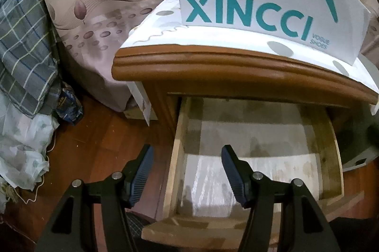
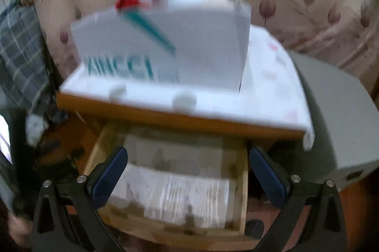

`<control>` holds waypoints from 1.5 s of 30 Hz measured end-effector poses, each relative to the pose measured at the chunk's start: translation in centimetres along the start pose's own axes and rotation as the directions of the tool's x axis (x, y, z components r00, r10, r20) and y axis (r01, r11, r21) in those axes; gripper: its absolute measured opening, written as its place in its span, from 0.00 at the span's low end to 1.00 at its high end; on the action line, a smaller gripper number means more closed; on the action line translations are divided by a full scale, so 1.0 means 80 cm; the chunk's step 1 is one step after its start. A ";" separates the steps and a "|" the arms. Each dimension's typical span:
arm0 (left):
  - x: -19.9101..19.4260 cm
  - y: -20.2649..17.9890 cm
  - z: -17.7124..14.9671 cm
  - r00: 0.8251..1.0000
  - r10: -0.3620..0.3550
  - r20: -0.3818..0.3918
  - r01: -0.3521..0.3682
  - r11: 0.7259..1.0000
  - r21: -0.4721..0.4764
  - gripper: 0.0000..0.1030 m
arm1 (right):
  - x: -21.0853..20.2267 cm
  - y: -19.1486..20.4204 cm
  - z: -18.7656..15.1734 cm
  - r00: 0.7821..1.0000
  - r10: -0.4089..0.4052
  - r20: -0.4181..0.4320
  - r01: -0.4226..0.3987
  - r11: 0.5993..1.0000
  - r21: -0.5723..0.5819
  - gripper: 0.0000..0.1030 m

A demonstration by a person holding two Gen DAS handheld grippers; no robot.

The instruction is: Take underwear out of drawer

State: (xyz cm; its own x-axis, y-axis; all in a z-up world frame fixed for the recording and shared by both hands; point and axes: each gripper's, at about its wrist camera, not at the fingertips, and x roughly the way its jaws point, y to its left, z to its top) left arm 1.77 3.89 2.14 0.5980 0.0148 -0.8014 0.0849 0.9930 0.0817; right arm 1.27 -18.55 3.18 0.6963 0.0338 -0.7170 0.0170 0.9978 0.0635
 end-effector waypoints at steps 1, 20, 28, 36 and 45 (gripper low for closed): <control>-0.001 -0.002 -0.002 1.000 -0.001 0.000 0.001 1.000 0.002 0.59 | 0.010 0.003 -0.012 1.000 -0.007 -0.011 0.007 1.000 -0.017 0.99; 0.024 -0.029 -0.016 0.999 0.012 -0.053 -0.010 1.000 0.029 0.59 | 0.070 0.000 -0.064 0.998 0.006 -0.070 -0.007 1.000 -0.009 0.99; 0.022 -0.039 -0.019 0.999 0.018 -0.042 -0.015 0.998 0.067 0.59 | 0.079 -0.001 -0.069 0.995 -0.005 -0.102 0.004 1.000 -0.012 0.99; 0.025 -0.040 -0.018 0.999 0.011 -0.047 -0.008 0.998 0.067 0.59 | 0.082 0.003 -0.070 0.994 -0.003 -0.110 -0.001 1.000 -0.030 0.99; 0.028 -0.043 -0.019 0.998 0.008 -0.056 -0.004 0.998 0.069 0.59 | 0.084 0.006 -0.072 0.993 0.003 -0.120 -0.008 0.999 -0.043 0.99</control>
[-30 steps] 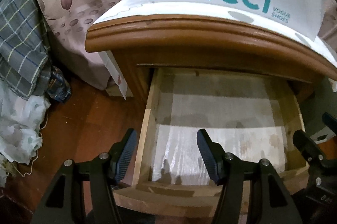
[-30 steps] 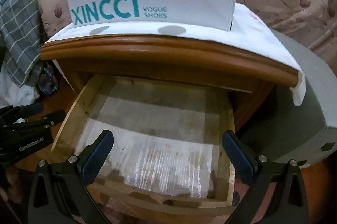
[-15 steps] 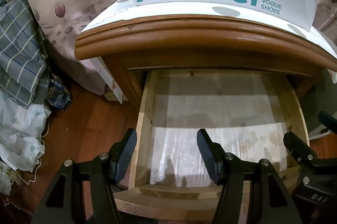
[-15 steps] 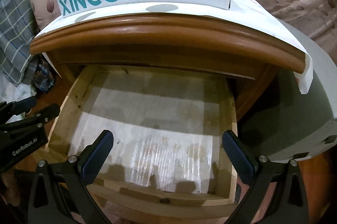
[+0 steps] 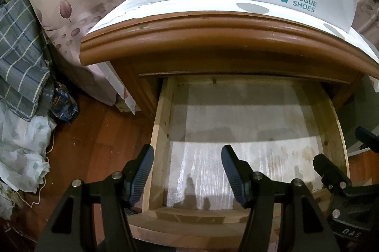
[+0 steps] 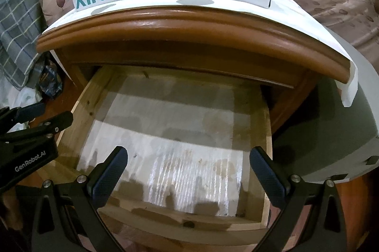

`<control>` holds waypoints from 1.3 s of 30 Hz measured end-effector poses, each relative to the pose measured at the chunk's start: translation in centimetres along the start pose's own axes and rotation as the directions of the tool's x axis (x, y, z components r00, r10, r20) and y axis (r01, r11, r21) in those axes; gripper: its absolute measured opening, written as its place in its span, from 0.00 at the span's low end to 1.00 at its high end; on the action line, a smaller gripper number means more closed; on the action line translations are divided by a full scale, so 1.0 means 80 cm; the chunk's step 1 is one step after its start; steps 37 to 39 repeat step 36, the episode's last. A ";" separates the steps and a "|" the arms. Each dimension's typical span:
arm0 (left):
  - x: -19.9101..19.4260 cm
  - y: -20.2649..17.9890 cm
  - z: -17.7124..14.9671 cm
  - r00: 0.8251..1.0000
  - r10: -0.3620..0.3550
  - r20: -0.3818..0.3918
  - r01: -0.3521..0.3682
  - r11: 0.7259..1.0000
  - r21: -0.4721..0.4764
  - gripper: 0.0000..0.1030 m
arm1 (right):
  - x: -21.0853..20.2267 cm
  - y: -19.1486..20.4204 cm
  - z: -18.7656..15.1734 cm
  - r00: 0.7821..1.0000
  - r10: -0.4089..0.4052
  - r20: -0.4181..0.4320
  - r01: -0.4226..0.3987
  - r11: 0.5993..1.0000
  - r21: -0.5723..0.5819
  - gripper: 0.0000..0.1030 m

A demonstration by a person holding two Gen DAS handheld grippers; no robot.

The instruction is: Take underwear out of drawer

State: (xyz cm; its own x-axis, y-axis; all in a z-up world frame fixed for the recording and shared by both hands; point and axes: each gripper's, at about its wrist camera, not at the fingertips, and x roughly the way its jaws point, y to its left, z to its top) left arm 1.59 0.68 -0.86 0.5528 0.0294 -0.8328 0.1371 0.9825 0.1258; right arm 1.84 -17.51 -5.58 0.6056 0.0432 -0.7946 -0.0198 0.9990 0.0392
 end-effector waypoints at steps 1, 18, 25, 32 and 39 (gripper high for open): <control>0.000 0.000 0.000 1.000 -0.001 0.000 0.001 1.000 -0.001 0.59 | 0.000 0.000 0.000 1.000 -0.003 0.001 0.003 1.000 -0.003 0.99; 0.001 0.001 0.000 1.000 -0.005 -0.003 0.005 1.000 0.003 0.59 | 0.003 0.004 -0.002 1.000 -0.001 -0.012 0.001 1.000 -0.014 0.99; 0.001 -0.002 0.001 1.000 -0.002 0.002 0.002 1.000 0.010 0.59 | 0.002 0.005 -0.002 1.000 -0.001 -0.013 0.001 1.000 -0.016 0.99; -0.002 -0.002 0.000 1.000 -0.005 0.013 0.005 1.000 0.012 0.59 | 0.002 0.006 -0.003 1.000 -0.005 -0.014 0.004 1.000 -0.019 0.99; -0.003 -0.004 0.000 1.000 -0.003 0.014 0.003 1.000 0.020 0.59 | 0.003 0.006 -0.003 1.000 -0.005 -0.014 0.005 1.000 -0.019 0.99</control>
